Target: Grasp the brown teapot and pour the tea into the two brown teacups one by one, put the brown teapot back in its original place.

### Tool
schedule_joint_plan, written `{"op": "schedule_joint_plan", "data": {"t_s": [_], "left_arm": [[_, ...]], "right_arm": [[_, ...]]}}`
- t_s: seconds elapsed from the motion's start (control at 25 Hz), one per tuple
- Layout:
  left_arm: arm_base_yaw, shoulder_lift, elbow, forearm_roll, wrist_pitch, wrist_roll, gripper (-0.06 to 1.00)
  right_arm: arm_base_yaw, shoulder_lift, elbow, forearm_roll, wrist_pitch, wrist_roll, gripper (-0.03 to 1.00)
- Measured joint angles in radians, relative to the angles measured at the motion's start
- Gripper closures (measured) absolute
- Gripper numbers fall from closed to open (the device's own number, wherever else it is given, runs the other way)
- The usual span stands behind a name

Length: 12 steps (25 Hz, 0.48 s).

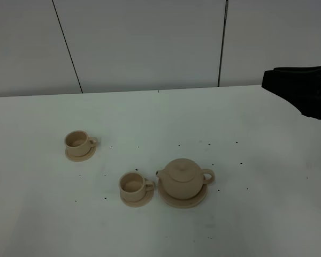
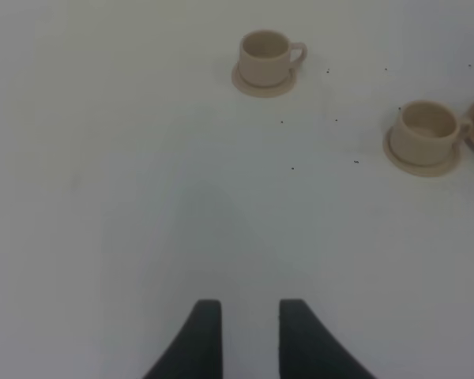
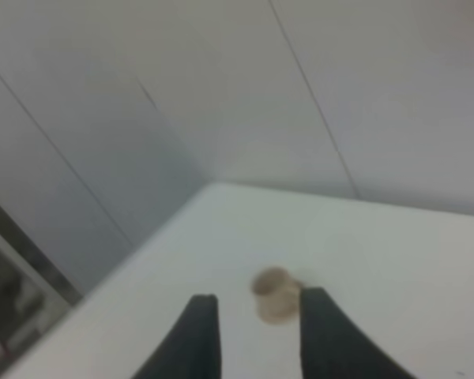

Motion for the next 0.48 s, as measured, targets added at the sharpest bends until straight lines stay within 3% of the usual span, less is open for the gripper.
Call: {"op": "schedule_joint_plan", "data": {"t_s": [0.48], "left_arm": [[0.0,0.0,0.0,0.0,0.0,0.0,0.7]], "right_arm": [[0.0,0.227,-0.057,-0.05,-0.001,-0.232,0.72]]}}
